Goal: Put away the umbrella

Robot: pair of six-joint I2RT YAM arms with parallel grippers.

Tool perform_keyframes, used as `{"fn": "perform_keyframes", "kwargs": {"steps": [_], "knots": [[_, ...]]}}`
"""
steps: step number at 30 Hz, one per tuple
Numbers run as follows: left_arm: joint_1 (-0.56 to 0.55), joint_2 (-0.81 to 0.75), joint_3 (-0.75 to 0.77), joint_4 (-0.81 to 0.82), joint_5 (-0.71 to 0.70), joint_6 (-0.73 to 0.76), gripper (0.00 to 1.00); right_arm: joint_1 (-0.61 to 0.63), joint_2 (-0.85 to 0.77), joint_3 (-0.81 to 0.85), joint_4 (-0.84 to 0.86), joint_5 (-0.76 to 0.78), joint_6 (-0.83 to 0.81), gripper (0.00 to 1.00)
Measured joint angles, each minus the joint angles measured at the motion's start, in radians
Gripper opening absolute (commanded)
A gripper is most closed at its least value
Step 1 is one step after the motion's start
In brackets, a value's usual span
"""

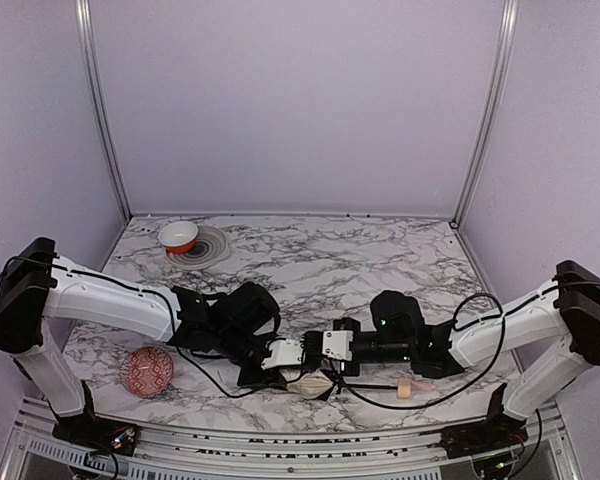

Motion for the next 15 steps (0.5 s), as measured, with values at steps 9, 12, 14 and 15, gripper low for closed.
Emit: {"fn": "perform_keyframes", "kwargs": {"steps": [9, 12, 14, 15], "knots": [[0.068, -0.072, -0.162, 0.234, 0.126, -0.149, 0.0, 0.005, -0.04, -0.066, 0.083, -0.003, 0.002, 0.0], [0.068, -0.069, -0.159, 0.248, 0.128, -0.164, 0.0, -0.003, -0.053, -0.076, 0.09, -0.007, -0.01, 0.0], [0.069, -0.058, -0.148, 0.244, 0.13, -0.171, 0.0, -0.002, -0.053, -0.076, 0.087, -0.008, -0.023, 0.0], [0.069, -0.047, -0.139, 0.243, 0.132, -0.176, 0.0, -0.001, -0.053, -0.076, 0.085, -0.006, -0.028, 0.0]]}}
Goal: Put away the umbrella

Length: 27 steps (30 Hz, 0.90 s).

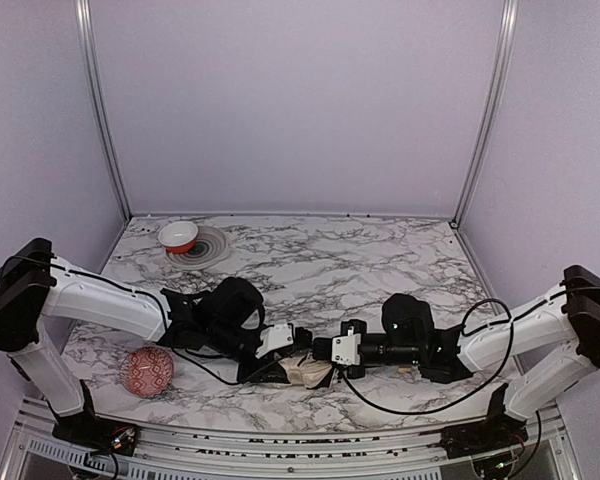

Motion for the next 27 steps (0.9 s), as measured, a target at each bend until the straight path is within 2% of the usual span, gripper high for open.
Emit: {"fn": "perform_keyframes", "kwargs": {"steps": [6, 9, 18, 23, 27], "knots": [[0.001, 0.059, 0.044, -0.035, 0.029, -0.011, 0.0, 0.027, 0.018, 0.0, -0.013, 0.049, -0.034, 0.0], [0.0, 0.074, 0.048, -0.06, 0.043, -0.01, 0.19, 0.048, 0.043, 0.003, -0.011, 0.062, -0.044, 0.0], [-0.002, 0.098, 0.045, -0.066, -0.013, -0.052, 0.56, 0.071, 0.129, 0.006, 0.063, 0.091, -0.081, 0.0], [0.0, 0.098, 0.009, 0.024, -0.097, -0.084, 0.64, 0.076, 0.129, 0.002, 0.082, 0.101, -0.112, 0.0], [-0.002, 0.098, -0.017, 0.08, -0.135, -0.079, 0.63, 0.08, 0.135, -0.002, 0.099, 0.101, -0.128, 0.0]]}}
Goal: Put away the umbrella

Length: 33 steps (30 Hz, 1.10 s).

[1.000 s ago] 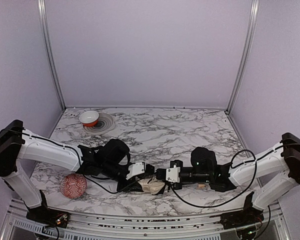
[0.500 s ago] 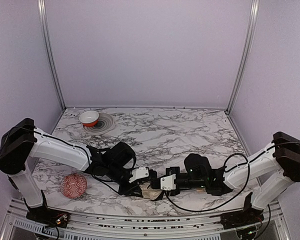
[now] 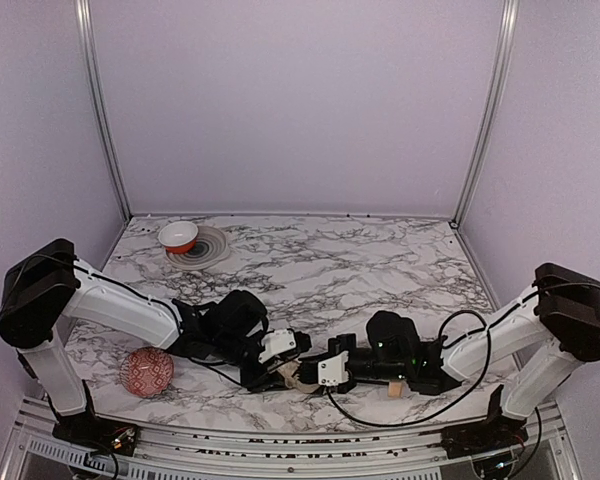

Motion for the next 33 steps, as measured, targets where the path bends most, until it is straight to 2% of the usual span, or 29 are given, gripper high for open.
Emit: {"fn": "perform_keyframes", "kwargs": {"steps": [3, 7, 8, 9, 15, 19, 21, 27, 33], "knots": [[-0.005, -0.003, -0.021, 0.031, -0.022, 0.023, 0.55, 0.001, 0.021, 0.0, 0.022, -0.001, -0.018, 0.0], [-0.008, -0.005, -0.025, 0.037, -0.034, 0.092, 0.12, 0.001, 0.053, 0.0, 0.068, 0.014, -0.053, 0.0], [-0.008, -0.008, -0.025, 0.036, -0.025, 0.114, 0.03, -0.006, 0.056, 0.0, 0.077, 0.04, -0.063, 0.01], [-0.009, -0.012, -0.023, 0.038, -0.014, 0.122, 0.0, -0.019, 0.059, 0.002, 0.091, 0.065, -0.071, 0.03], [-0.011, -0.016, -0.026, 0.048, -0.008, 0.116, 0.0, -0.022, 0.053, 0.007, 0.103, 0.106, -0.105, 0.15], [-0.054, -0.035, -0.058, 0.088, -0.103, 0.147, 0.0, -0.005, 0.028, -0.006, 0.105, 0.126, -0.131, 0.24], [-0.079, -0.035, -0.067, 0.11, -0.15, 0.177, 0.0, 0.008, -0.003, -0.029, 0.098, 0.127, -0.139, 0.33], [-0.119, -0.001, -0.041, 0.121, -0.187, 0.248, 0.0, 0.034, -0.175, -0.084, 0.078, 0.161, -0.117, 0.62], [-0.146, 0.006, -0.035, 0.111, -0.245, 0.284, 0.0, 0.035, -0.405, -0.109, 0.006, 0.254, -0.021, 0.72]]}}
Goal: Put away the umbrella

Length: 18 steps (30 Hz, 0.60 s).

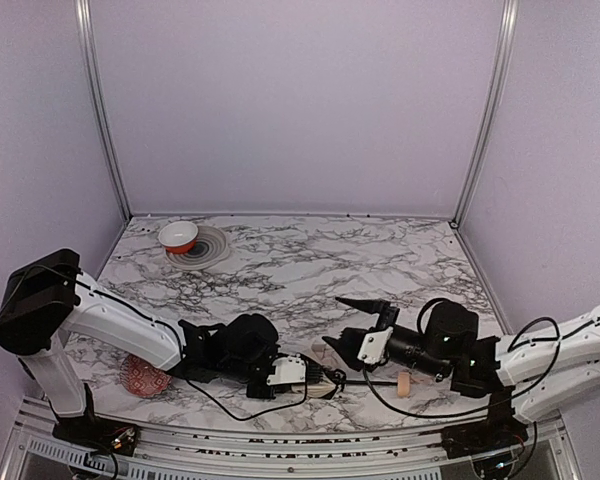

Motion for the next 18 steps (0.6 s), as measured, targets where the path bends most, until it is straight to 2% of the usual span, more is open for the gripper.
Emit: {"fn": "perform_keyframes", "kwargs": {"steps": [5, 8, 13, 18], "knots": [[-0.014, 0.001, 0.002, -0.017, -0.013, 0.029, 0.0, -0.129, -0.21, 0.037, -0.109, -0.004, 0.219, 0.76], [-0.026, 0.002, 0.007, -0.029, -0.035, 0.05, 0.0, -0.239, -0.254, 0.116, -0.268, -0.059, 0.38, 0.78], [-0.053, -0.003, 0.008, -0.045, -0.084, 0.082, 0.0, -0.327, -0.135, 0.376, -0.586, -0.234, 0.617, 0.75], [-0.067, -0.018, 0.01, -0.091, -0.089, 0.116, 0.0, -0.446, 0.102, 0.608, -0.887, -0.406, 0.811, 0.62]]}}
